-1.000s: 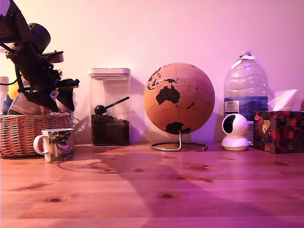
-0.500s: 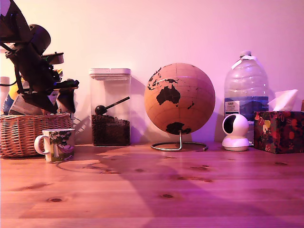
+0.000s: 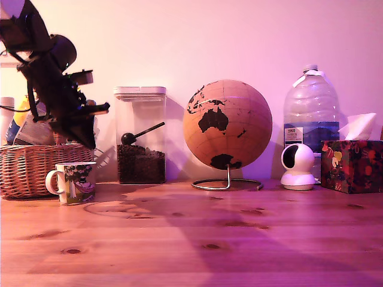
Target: Pick up the coffee capsules from the table one by one and drop them inside the nearest coffee cup
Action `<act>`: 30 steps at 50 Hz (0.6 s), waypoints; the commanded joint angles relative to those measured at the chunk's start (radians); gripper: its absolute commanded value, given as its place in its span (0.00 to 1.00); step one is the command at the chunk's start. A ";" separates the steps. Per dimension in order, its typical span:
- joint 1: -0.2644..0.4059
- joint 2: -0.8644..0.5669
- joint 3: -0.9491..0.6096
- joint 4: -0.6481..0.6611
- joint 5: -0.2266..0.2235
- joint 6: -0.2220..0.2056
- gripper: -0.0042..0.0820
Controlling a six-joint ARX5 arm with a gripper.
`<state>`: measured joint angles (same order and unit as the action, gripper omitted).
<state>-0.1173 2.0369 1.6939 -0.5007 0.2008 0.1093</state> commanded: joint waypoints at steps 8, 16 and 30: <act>0.004 -0.168 -0.132 0.050 0.002 0.004 0.03; 0.004 -0.307 -0.301 0.127 0.002 -0.011 0.03; 0.004 -0.603 -0.614 0.246 0.004 -0.039 0.03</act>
<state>-0.1169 1.4799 1.1221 -0.2790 0.2008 0.0772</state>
